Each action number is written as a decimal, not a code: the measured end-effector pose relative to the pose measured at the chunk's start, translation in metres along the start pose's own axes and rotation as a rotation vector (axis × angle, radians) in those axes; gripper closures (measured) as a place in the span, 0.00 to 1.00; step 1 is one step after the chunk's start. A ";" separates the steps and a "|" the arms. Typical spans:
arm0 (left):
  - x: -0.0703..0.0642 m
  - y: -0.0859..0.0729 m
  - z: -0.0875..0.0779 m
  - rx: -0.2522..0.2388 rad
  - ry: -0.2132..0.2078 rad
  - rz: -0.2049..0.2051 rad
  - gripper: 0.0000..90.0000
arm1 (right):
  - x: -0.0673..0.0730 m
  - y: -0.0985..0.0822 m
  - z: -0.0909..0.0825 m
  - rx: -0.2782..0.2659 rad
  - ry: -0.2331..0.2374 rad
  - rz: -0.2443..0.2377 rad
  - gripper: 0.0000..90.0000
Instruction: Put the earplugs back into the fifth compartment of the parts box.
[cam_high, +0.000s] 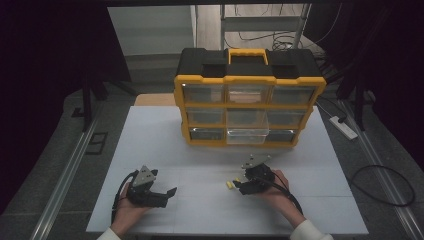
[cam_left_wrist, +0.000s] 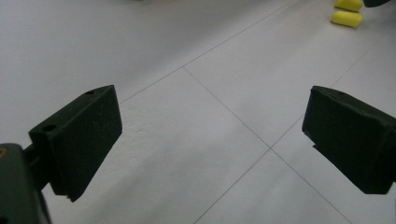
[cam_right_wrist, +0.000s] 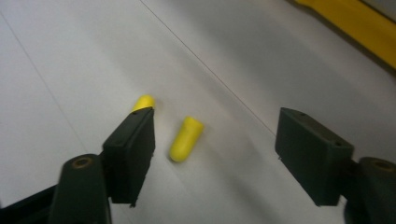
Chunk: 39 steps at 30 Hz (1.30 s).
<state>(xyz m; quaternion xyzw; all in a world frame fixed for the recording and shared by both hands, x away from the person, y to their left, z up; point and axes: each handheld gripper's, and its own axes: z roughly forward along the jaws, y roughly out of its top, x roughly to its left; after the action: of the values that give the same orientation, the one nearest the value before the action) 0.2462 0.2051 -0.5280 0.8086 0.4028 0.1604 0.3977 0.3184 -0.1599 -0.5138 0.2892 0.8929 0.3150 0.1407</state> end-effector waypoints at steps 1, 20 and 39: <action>0.000 0.000 0.001 -0.001 -0.001 -0.002 0.05 | -0.001 0.000 0.002 0.003 0.012 0.002 0.39; 0.000 0.001 0.001 -0.002 -0.004 0.002 0.05 | -0.002 0.001 0.004 0.052 0.070 0.023 0.90; 0.000 0.000 0.000 -0.004 -0.002 0.005 0.06 | -0.007 0.005 -0.043 -0.216 0.085 0.043 0.90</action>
<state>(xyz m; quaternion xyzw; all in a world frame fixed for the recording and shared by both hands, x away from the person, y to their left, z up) 0.2466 0.2048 -0.5282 0.8090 0.4001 0.1615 0.3992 0.3077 -0.1816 -0.4777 0.2778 0.8525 0.4244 0.1264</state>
